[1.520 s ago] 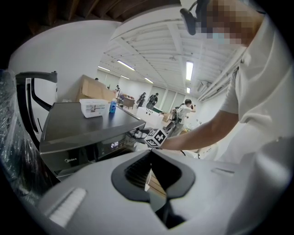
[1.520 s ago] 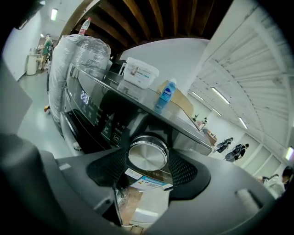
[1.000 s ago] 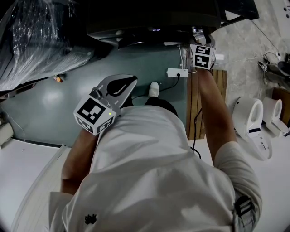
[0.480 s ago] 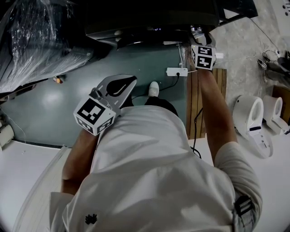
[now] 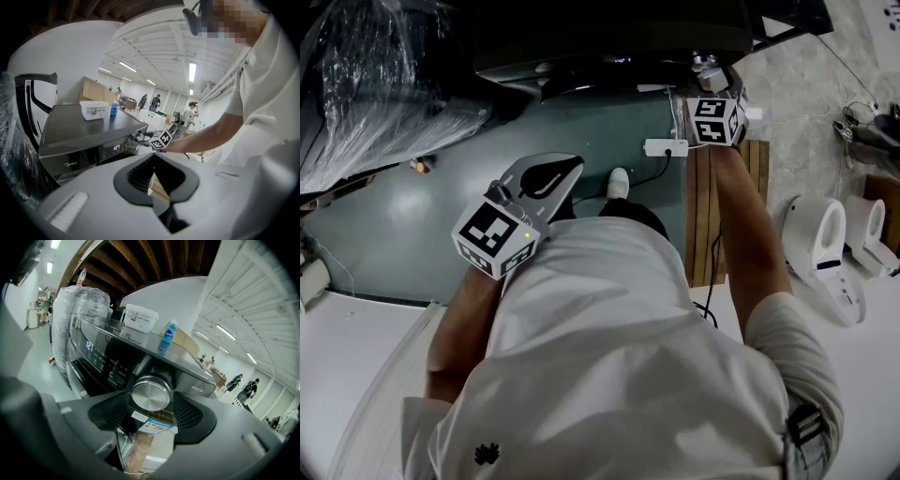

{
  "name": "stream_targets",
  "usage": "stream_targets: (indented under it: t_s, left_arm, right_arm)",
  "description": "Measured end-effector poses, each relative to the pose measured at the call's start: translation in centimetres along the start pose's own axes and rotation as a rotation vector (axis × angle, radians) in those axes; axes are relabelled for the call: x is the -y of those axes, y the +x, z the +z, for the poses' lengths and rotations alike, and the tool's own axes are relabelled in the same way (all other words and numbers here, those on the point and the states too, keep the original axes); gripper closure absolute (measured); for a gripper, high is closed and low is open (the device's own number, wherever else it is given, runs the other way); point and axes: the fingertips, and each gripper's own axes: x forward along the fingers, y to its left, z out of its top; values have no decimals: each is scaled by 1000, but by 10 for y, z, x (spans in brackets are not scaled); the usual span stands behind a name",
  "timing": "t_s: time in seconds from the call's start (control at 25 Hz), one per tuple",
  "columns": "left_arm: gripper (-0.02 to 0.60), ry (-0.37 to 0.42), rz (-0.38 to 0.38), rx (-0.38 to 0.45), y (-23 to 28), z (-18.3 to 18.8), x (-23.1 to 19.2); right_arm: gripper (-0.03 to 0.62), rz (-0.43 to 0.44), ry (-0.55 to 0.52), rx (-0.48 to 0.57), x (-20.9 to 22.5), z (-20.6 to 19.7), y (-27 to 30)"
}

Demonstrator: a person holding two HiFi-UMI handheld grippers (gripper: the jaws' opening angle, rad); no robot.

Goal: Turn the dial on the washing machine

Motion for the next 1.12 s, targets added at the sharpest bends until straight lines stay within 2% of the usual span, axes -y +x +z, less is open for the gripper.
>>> stream_targets:
  t_s: [0.12, 0.48, 1.12]
  left_arm:
    - [525, -3, 3, 0, -2, 0, 0]
    - [526, -7, 8, 0, -2, -1, -1]
    - [525, -8, -1, -3, 2, 0, 1]
  right_arm:
    - [322, -17, -25, -15, 1, 3, 0]
    - [324, -30, -1, -20, 2, 5, 6]
    - [324, 0, 23, -24, 0, -1, 2]
